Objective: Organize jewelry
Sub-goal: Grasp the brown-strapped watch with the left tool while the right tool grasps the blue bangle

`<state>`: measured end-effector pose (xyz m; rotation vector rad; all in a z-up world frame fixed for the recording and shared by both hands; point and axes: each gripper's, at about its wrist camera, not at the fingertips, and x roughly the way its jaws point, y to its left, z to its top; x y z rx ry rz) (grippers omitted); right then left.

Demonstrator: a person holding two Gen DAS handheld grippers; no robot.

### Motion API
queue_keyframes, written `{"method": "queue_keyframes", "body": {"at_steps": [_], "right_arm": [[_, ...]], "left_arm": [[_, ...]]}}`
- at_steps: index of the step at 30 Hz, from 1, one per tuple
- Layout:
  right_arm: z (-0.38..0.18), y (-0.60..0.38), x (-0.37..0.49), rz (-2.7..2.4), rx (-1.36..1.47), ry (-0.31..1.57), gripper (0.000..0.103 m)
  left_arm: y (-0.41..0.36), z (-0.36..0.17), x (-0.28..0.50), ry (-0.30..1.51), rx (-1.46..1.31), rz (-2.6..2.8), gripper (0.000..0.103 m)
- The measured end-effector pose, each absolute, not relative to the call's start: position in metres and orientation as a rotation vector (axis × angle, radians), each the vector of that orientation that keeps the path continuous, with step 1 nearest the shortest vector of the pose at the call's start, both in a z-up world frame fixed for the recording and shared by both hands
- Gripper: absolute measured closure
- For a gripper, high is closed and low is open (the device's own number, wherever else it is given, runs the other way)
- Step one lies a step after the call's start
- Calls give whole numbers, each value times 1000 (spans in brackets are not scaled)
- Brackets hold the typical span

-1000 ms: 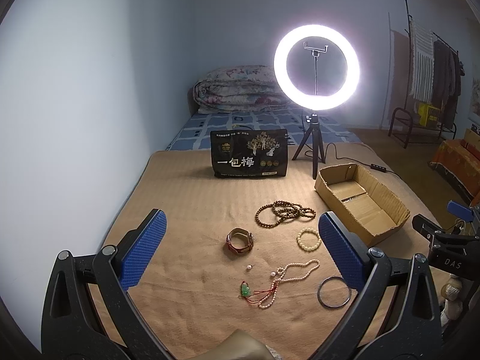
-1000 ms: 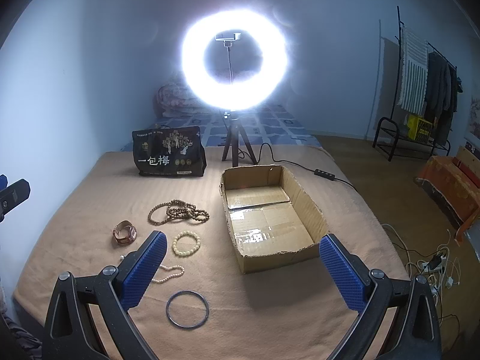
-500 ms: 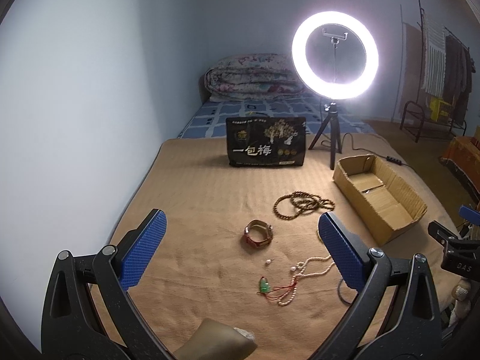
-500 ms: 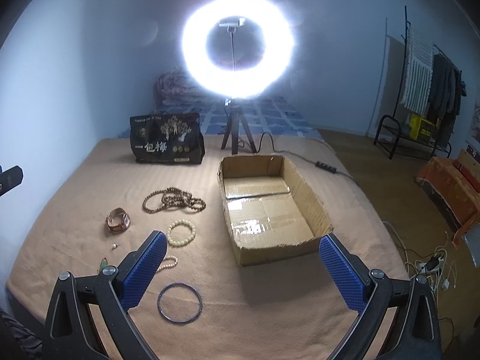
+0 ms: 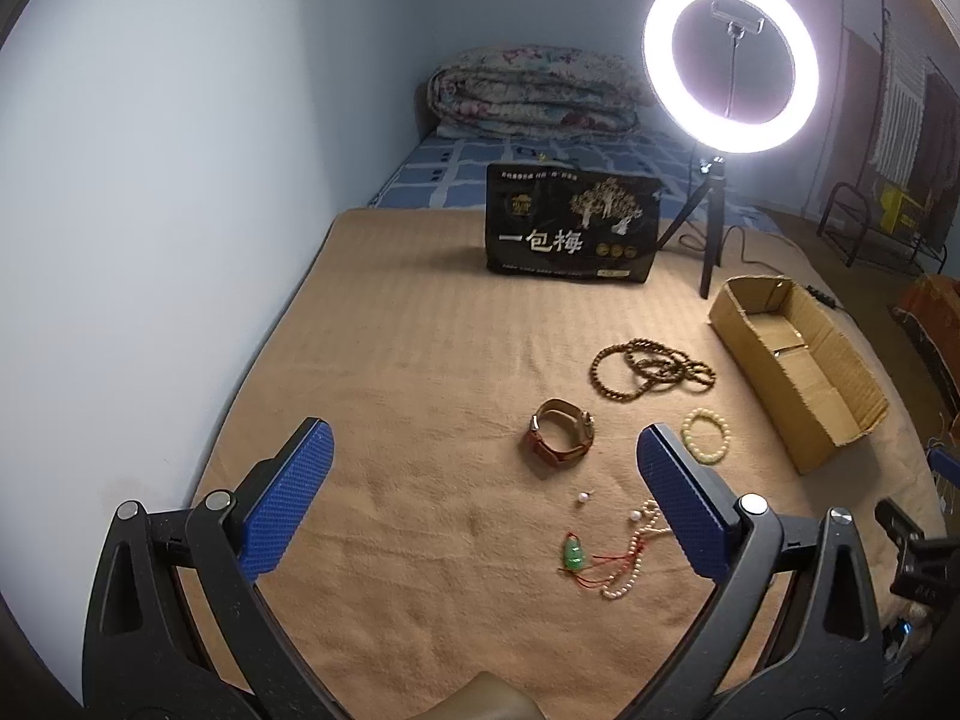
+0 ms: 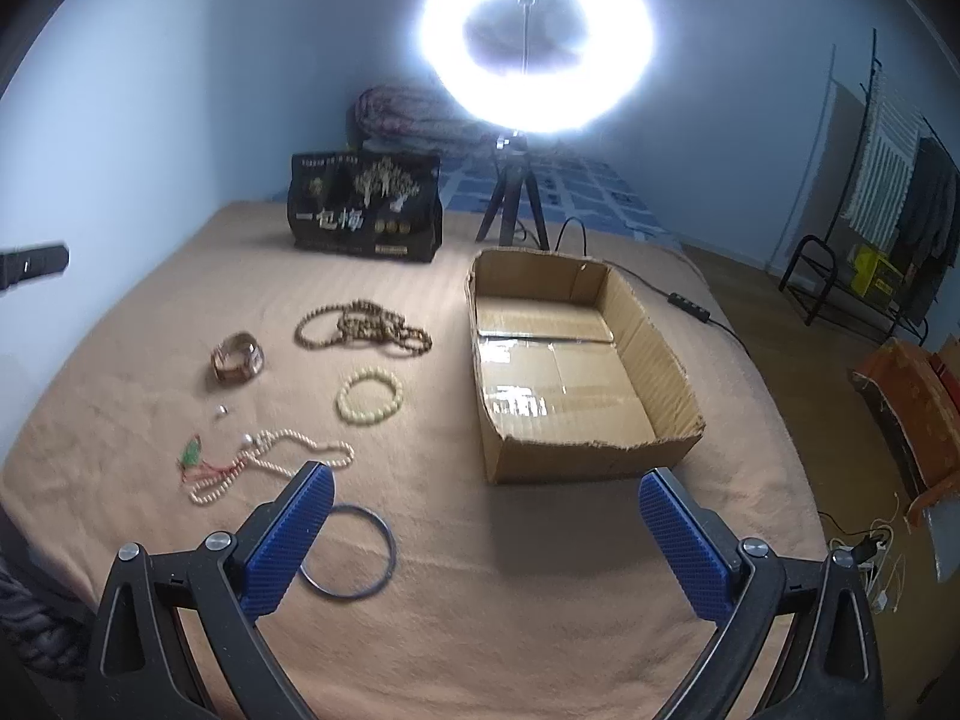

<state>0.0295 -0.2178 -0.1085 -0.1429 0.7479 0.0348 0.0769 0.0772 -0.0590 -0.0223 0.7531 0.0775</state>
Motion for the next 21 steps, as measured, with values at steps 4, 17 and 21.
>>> {"method": "queue_keyframes", "body": {"at_steps": [4, 17, 21], "right_arm": [[-124, -214, 32, 62, -167, 785, 0], [-197, -169, 45, 258, -252, 942, 1], [-208, -168, 52, 269, -233, 976, 1]], "left_arm": [[76, -73, 97, 808, -17, 39, 5], [68, -145, 174, 1023, -6, 10, 28], [75, -168, 197, 1079, -68, 15, 38]]}}
